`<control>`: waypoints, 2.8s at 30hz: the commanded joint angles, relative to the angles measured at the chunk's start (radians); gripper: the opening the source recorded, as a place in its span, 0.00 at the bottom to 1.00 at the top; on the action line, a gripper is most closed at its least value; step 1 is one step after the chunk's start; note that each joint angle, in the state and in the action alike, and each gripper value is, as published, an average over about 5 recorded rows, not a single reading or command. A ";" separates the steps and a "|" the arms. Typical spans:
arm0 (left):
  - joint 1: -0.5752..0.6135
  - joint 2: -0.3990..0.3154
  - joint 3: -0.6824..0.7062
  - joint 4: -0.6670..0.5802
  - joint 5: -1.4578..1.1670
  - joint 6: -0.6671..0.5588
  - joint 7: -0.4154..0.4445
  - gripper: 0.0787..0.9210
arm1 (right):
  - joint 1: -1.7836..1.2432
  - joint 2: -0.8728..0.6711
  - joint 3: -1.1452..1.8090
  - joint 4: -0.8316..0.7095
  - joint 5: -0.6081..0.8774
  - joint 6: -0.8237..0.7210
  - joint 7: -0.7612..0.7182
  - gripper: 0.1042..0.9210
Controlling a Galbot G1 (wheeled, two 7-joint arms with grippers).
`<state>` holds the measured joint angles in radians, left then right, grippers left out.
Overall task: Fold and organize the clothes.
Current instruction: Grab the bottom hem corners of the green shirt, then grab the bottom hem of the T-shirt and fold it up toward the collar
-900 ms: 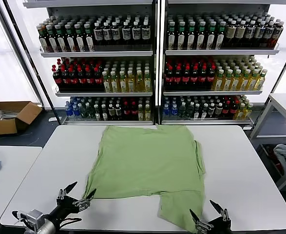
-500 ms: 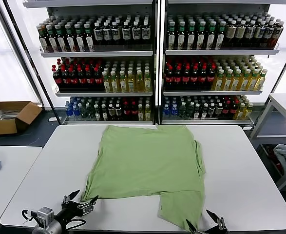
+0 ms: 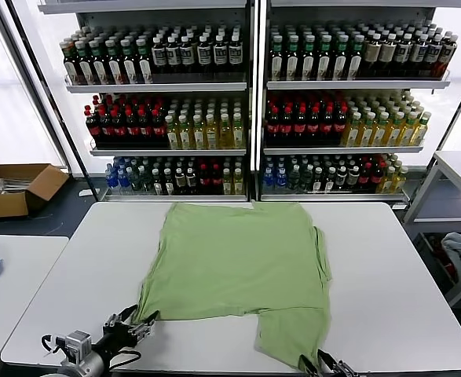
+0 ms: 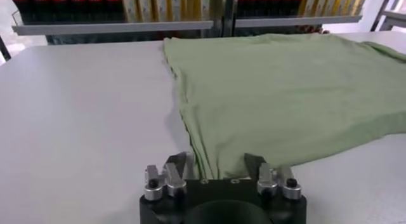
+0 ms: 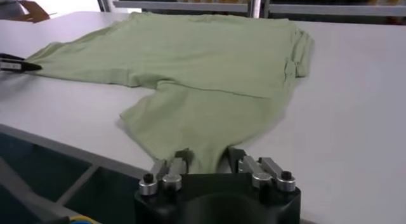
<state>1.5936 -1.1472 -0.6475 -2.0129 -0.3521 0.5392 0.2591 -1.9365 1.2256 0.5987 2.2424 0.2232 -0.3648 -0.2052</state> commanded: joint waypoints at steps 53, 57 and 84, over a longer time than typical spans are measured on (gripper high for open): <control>-0.012 0.238 -0.063 -0.155 -0.216 0.038 -0.105 0.01 | 0.240 -0.012 0.060 -0.070 0.390 0.353 -0.094 0.00; -0.097 0.273 -0.033 -0.081 -0.267 0.036 -0.104 0.01 | 0.347 0.007 0.035 -0.127 0.388 0.340 -0.054 0.00; -0.396 0.188 0.231 0.226 -0.232 -0.054 -0.206 0.13 | 0.849 -0.103 -0.217 -0.564 0.291 0.203 0.002 0.10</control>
<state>1.2636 -0.9363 -0.4602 -1.8589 -0.6124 0.5045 0.0745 -1.1918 1.1390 0.4443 1.7610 0.5406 -0.1164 -0.2134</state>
